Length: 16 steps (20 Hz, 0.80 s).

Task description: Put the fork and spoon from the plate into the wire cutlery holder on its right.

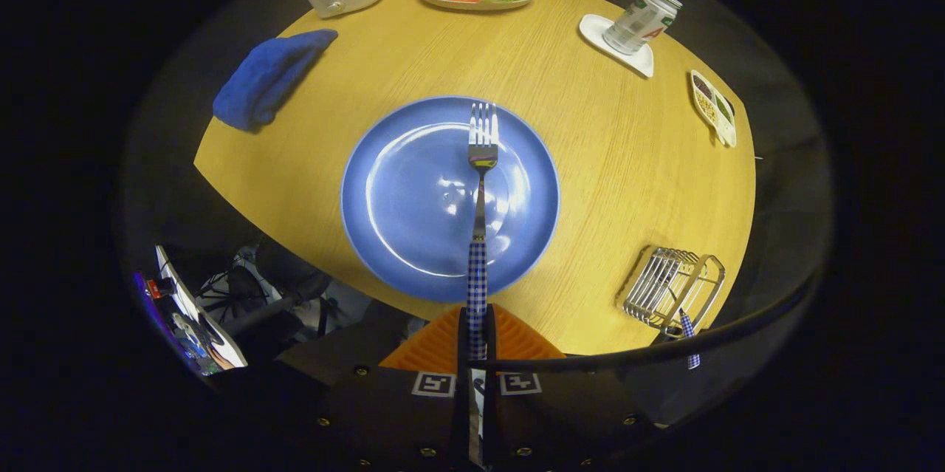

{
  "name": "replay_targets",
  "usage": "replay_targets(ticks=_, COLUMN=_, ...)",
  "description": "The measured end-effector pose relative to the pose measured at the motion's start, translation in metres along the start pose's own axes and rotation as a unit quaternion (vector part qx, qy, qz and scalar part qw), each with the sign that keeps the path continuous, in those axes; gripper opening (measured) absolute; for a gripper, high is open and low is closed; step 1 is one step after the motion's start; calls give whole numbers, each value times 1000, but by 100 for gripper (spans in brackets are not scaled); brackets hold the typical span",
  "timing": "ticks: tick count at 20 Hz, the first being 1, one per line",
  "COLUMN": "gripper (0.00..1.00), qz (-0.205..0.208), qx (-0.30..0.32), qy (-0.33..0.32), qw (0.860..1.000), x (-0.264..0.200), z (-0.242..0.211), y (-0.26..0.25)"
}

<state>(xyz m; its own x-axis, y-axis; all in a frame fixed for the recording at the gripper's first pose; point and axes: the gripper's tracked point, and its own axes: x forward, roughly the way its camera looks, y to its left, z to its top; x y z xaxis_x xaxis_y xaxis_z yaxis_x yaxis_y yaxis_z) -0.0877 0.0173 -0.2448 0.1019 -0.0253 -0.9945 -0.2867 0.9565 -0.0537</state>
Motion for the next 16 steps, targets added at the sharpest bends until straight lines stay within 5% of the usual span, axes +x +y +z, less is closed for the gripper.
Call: replay_targets(ticks=16, gripper=8, qz=-45, qx=20, qy=96, qw=994, x=-85, z=-119, y=-120)
